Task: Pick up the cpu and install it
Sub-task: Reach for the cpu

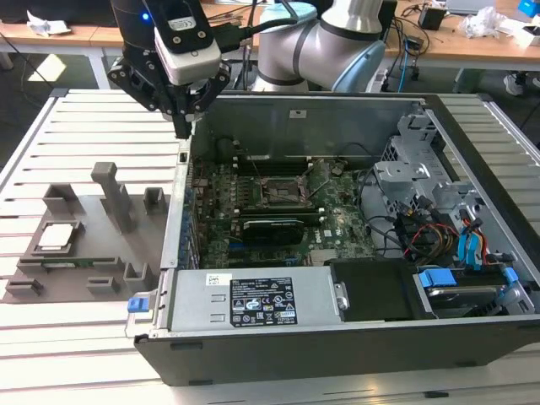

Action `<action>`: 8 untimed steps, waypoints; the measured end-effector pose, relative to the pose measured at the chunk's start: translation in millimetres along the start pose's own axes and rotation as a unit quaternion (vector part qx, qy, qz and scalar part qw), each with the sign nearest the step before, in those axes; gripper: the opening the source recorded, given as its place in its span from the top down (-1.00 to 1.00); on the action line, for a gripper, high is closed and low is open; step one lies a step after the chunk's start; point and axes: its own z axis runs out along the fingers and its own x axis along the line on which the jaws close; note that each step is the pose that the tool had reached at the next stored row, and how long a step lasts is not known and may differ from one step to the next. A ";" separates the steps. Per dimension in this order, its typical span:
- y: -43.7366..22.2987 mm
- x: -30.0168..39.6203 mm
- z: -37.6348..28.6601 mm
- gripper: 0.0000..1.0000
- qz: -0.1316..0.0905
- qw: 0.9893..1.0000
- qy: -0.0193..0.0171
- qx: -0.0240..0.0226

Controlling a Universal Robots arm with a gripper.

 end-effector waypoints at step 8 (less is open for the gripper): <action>-1.1 14.4 -0.4 0.79 0.000 1.000 0.000 0.000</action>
